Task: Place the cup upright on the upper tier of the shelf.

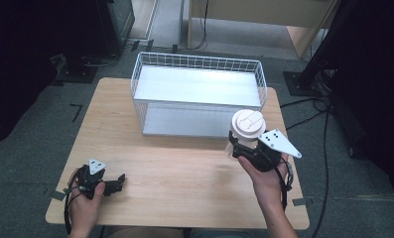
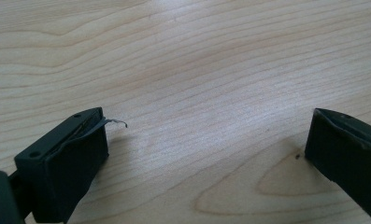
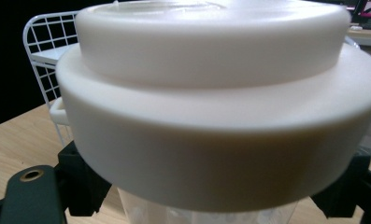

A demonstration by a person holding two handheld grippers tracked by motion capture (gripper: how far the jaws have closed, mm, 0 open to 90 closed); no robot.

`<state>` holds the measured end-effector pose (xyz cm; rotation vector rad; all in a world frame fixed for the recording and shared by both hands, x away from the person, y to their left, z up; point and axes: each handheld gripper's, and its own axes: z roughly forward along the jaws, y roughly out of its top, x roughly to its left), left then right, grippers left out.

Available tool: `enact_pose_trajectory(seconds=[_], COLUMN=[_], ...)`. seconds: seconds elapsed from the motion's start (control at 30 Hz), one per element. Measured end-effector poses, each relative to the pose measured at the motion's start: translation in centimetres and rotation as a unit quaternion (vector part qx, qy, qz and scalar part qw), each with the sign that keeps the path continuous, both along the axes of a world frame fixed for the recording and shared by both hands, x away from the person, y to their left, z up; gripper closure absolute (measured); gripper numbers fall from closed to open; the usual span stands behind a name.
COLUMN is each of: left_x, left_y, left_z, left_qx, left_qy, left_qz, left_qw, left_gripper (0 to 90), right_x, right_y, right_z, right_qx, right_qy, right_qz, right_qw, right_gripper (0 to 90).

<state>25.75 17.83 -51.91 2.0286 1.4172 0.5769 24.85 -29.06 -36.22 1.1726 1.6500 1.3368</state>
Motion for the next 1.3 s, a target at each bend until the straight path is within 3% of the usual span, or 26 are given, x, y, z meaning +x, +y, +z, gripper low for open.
enact_pose_trajectory(seconds=[0.7, 1.3], left_x=[0.0, 0.0], left_y=[0.0, 0.0], left_z=[0.0, 0.0], left_qx=[0.0, -0.001], left_qy=[0.001, 0.0], left_qz=[0.0, 0.001], left_qw=[1.0, 1.0], left_gripper=[0.0, 0.0], right_x=[1.0, 4.1], right_y=[0.9, 2.5], right_z=[3.7, 7.6], right_qx=[0.003, 0.007], right_qy=[-0.031, -0.066], right_qz=[-0.004, -0.014], right_qw=[0.9995, 0.9977], right_gripper=[15.7, 15.8])
